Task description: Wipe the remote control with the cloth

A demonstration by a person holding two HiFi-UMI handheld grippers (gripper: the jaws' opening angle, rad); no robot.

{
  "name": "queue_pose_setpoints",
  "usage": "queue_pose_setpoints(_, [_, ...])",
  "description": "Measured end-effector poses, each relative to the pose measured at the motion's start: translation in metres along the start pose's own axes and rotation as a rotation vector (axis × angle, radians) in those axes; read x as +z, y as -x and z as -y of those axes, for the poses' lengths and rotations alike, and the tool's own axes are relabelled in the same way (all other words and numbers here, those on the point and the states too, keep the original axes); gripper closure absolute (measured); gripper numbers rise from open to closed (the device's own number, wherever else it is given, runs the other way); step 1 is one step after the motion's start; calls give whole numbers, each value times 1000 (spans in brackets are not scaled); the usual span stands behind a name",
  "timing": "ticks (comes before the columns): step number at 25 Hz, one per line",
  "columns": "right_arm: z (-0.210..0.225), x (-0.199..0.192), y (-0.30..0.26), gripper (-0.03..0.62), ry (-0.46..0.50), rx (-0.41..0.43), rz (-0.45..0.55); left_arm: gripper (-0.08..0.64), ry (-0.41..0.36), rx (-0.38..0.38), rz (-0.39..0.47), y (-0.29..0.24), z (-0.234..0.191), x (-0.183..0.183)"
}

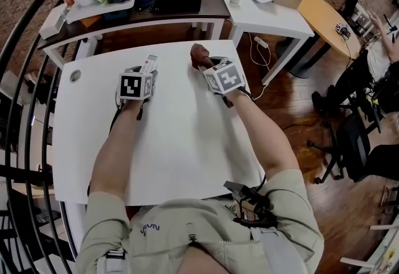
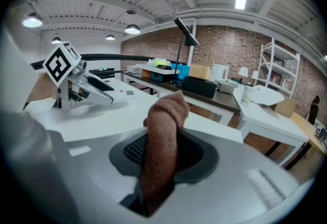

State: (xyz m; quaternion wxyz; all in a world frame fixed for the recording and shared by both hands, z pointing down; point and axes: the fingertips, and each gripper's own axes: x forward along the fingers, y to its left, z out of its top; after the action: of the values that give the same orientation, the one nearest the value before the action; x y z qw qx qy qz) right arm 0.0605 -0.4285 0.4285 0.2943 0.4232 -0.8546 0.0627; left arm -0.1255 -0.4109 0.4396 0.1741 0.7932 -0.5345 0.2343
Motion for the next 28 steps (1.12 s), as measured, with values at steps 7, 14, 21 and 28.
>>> queue_pose_setpoints(7, [-3,10,12,483,-2,-19,30,313,-23,5,61,19,7,17])
queue_pose_setpoints(14, [-9,25,26,483,10,-20,89,314,-49,-27,131,36,18,32])
queue_pose_setpoints(21, [-13,48,56,483,26,-53,205,314,-71,-37,225,67,32,47])
queue_pose_setpoints(28, [-29,62,94,484,12,-44,306,314,-137,-16,336,108,46,64])
